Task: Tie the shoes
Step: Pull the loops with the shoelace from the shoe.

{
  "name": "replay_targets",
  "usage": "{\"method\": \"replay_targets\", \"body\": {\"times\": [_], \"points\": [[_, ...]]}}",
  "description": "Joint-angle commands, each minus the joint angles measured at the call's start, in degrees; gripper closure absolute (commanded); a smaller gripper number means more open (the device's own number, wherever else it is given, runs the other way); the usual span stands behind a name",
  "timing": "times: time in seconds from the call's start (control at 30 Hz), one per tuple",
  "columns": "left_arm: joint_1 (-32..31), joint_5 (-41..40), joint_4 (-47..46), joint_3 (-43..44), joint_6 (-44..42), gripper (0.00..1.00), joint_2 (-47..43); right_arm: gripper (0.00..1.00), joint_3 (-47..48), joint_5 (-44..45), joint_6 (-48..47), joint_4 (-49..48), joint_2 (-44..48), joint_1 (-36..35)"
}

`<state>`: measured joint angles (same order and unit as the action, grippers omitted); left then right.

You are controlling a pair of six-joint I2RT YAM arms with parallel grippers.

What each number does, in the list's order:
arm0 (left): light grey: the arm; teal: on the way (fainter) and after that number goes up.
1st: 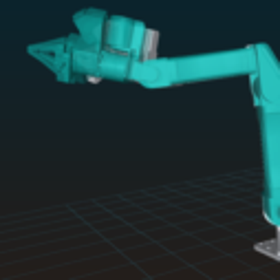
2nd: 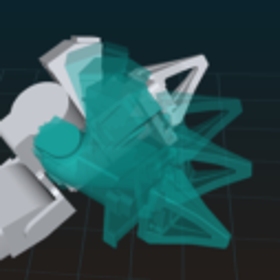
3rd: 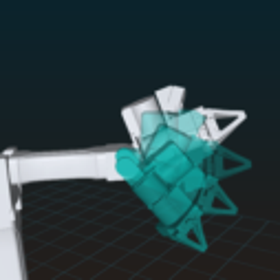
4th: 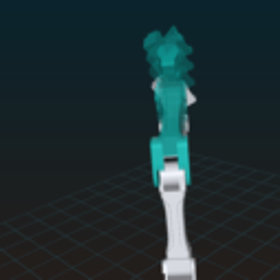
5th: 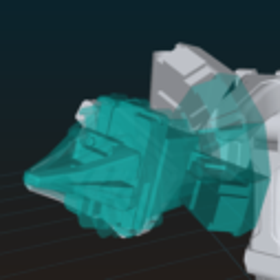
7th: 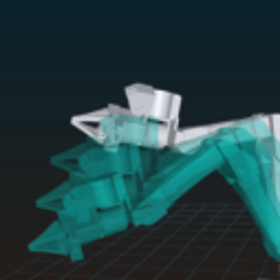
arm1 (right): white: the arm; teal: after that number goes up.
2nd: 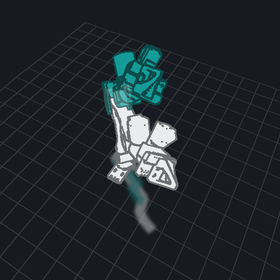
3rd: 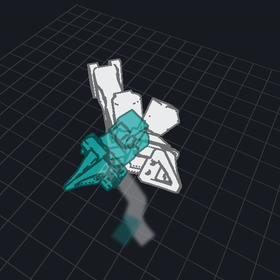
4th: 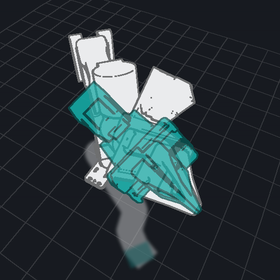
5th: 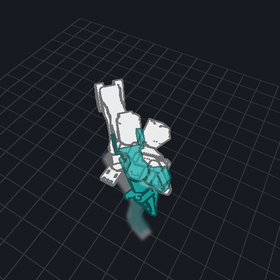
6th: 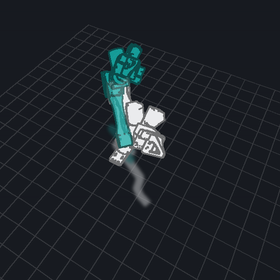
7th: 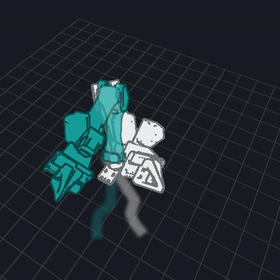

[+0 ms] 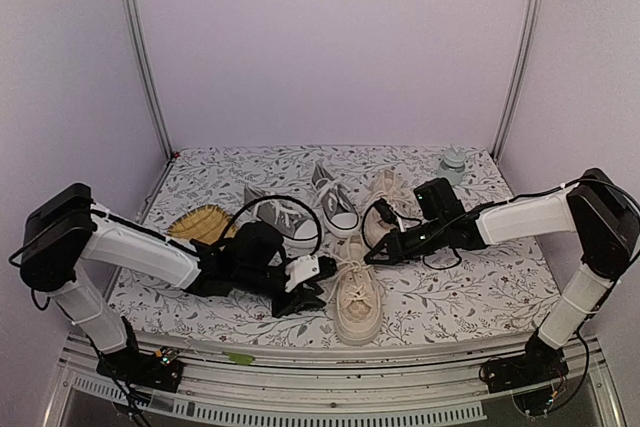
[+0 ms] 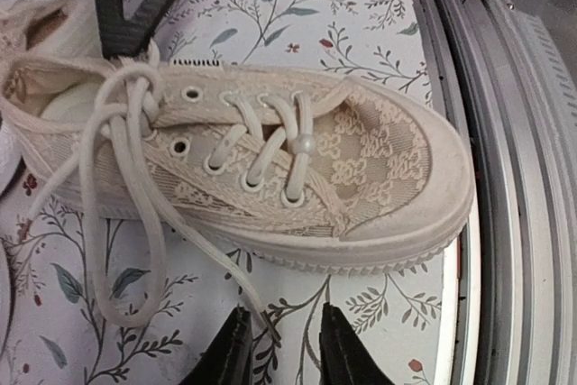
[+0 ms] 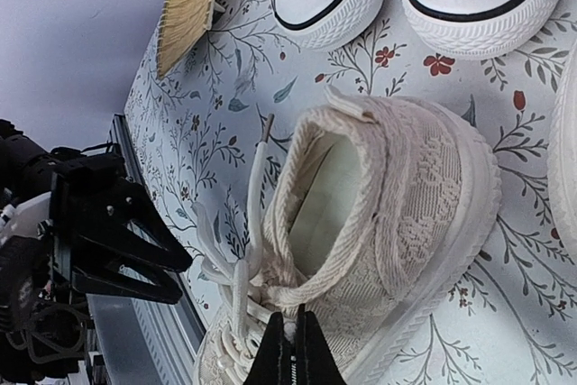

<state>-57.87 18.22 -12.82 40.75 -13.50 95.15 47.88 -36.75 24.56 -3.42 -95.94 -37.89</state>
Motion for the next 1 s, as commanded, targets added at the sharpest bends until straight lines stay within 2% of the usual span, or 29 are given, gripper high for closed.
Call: {"method": "replay_targets", "body": {"times": [0.0,0.13,0.3,0.47,0.67,0.73,0.8,0.83,0.97], "points": [[1.95,-3.25,0.35,-1.28,-2.51,0.69,-3.98,0.99,1.72,-0.79,-2.0,2.11,1.35,-0.35],[3.45,-9.48,-2.37,-0.03,-3.11,0.57,-1.18,0.99,1.86,-1.31,-2.48,2.04,1.5,-0.37],[3.33,-11.65,-1.71,5.09,-5.9,0.51,5.6,0.99,2.17,-1.53,-2.67,2.54,1.37,-0.43],[3.29,-15.49,-2.92,7.18,-7.73,0.53,7.17,0.99,2.17,-2.35,-2.97,3.03,1.35,-0.45],[3.07,-10.52,-3.91,6.9,-8.96,0.57,6.45,0.99,2.75,-2.62,-3.43,3.57,1.11,-0.58],[3.02,-9.37,-4.05,6.95,-9.35,0.64,6.84,0.99,3.03,-2.62,-3.75,3.84,1.11,-0.53],[3.02,-9.49,-3.91,7.4,-9.56,0.95,7.26,0.99,3.22,-2.7,-4.19,4.7,1.11,-0.54],[3.02,-10.01,-3.8,7.67,-9.3,1.0,7.42,0.99,3.29,-2.71,-4.44,5.24,1.15,-0.52],[4.08,-11.76,-5.55,7.43,-7.34,1.0,6.94,0.99,2.79,-2.63,-5.53,8.08,2.09,-0.93]]}}
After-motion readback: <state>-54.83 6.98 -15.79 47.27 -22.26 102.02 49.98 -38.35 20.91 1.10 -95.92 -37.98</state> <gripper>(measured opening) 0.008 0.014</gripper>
